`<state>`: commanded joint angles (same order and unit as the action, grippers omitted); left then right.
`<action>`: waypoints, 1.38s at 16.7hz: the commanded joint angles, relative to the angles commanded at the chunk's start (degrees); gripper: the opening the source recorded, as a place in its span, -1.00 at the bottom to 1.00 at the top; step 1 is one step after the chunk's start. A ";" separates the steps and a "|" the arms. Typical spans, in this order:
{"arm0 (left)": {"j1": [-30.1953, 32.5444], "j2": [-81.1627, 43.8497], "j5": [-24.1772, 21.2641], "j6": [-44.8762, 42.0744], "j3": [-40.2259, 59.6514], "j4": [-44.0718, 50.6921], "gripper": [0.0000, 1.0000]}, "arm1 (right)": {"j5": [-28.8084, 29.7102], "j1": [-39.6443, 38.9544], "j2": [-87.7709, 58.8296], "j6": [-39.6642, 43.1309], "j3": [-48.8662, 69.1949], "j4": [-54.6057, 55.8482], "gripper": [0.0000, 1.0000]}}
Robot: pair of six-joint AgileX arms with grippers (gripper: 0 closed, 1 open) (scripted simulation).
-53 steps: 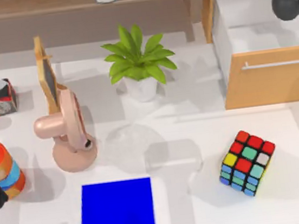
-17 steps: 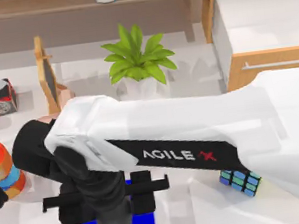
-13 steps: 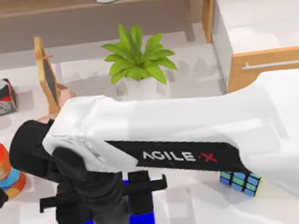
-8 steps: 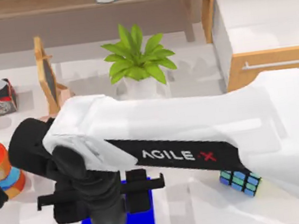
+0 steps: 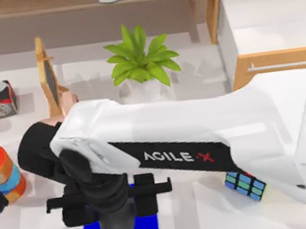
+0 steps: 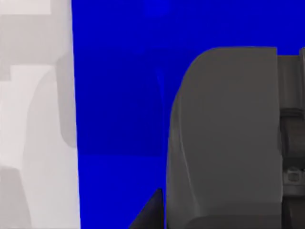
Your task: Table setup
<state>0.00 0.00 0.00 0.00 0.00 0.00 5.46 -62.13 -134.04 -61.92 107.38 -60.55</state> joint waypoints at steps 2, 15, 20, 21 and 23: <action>0.00 0.00 0.00 0.00 0.00 0.00 1.00 | 0.00 0.00 0.00 0.00 0.00 0.00 -0.85; 0.00 0.00 0.00 0.00 0.00 0.00 1.00 | 0.00 0.00 0.00 0.00 0.00 0.00 1.00; 0.00 0.00 0.00 0.00 0.00 0.00 1.00 | 0.00 0.00 0.00 0.00 0.00 0.00 1.00; 0.00 0.00 0.00 0.00 0.00 0.00 1.00 | 0.00 0.00 0.00 0.00 0.00 0.00 1.00; 0.00 0.00 0.00 0.00 0.00 0.00 1.00 | 0.00 -0.15 0.03 0.00 0.01 0.00 1.00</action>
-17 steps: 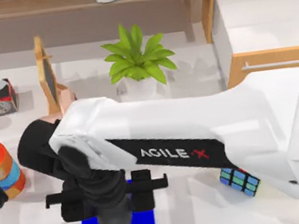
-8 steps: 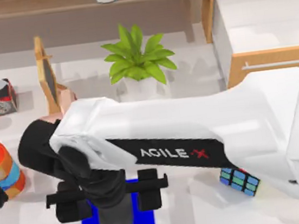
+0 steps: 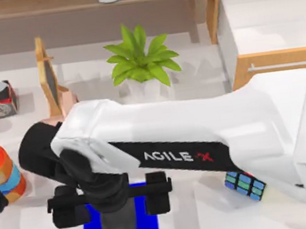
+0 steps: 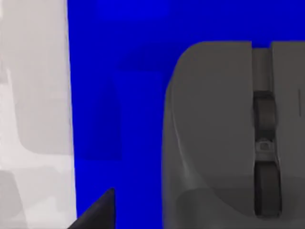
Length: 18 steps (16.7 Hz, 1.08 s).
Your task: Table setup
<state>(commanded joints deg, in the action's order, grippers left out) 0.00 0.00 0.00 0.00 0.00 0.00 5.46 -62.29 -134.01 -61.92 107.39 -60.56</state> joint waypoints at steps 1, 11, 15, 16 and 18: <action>0.00 0.00 0.00 0.00 0.00 0.00 1.00 | 0.00 0.00 0.00 0.00 0.00 0.00 1.00; 0.00 0.00 0.00 0.00 0.00 0.00 1.00 | 4.70 2.52 15.83 29.59 -16.34 30.45 1.00; 0.00 0.00 0.00 0.00 0.00 0.00 1.00 | 7.23 6.24 23.49 52.64 -28.50 54.80 1.00; 0.00 0.00 0.00 0.00 0.00 0.00 1.00 | 7.78 7.14 25.16 58.84 -32.00 61.37 1.00; 0.00 0.00 0.00 0.00 0.00 0.00 1.00 | 8.76 8.99 28.06 71.33 -39.47 74.67 1.00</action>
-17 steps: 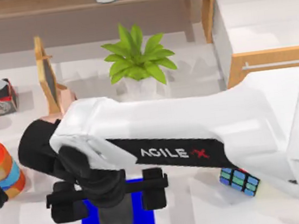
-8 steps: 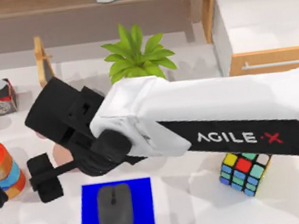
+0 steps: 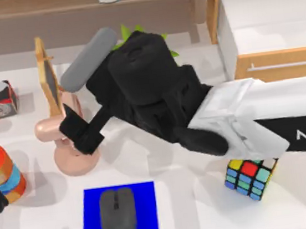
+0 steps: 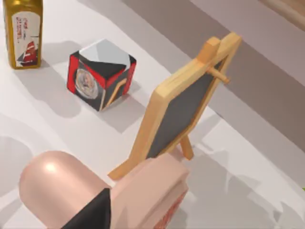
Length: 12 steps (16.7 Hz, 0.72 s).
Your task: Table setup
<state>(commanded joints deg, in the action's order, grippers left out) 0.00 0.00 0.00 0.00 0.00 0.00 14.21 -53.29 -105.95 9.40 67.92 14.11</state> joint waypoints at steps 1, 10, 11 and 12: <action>0.00 0.00 0.00 0.00 0.00 0.00 1.00 | 0.45 1.00 1.19 6.23 -3.95 6.64 1.00; 0.00 0.00 0.00 0.00 0.00 0.00 1.00 | 4.06 14.14 4.68 53.12 -39.39 59.41 1.00; 0.00 0.00 0.00 0.00 0.00 0.00 1.00 | 4.46 16.16 4.37 57.11 -42.26 63.98 1.00; 0.00 0.00 0.00 0.00 0.00 0.00 1.00 | 4.85 18.24 3.87 60.89 -44.86 68.26 1.00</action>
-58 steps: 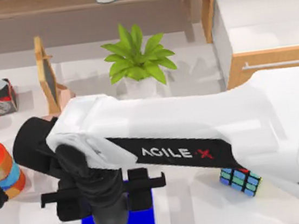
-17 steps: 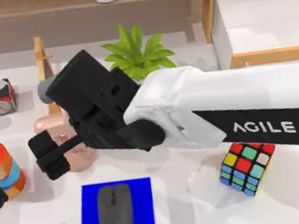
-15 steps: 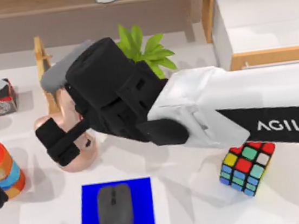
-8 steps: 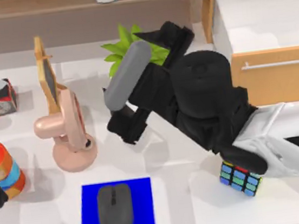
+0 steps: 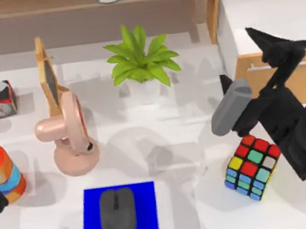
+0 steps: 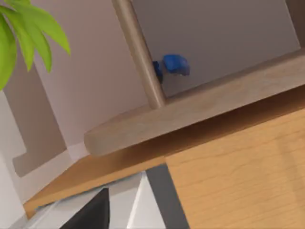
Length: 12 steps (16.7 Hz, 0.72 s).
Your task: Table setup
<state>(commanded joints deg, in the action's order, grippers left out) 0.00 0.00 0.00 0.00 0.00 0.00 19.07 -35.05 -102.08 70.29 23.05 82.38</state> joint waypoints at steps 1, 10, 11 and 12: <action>0.00 0.00 0.00 0.00 0.00 0.00 1.00 | 0.38 2.12 -0.81 3.44 -2.25 3.79 1.00; 0.00 0.00 0.00 0.00 0.00 0.00 1.00 | 2.63 15.20 -11.23 18.81 -10.73 18.29 1.00; 0.00 0.00 0.00 0.00 0.00 0.00 1.00 | 2.63 15.20 -11.23 18.81 -10.73 18.29 1.00; 0.00 0.00 0.00 0.00 0.00 0.00 1.00 | 2.63 15.20 -11.23 18.81 -10.73 18.29 1.00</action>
<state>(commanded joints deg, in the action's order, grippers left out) 0.00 0.00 0.00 0.00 0.00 0.00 21.70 -19.86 -113.31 89.10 12.32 100.67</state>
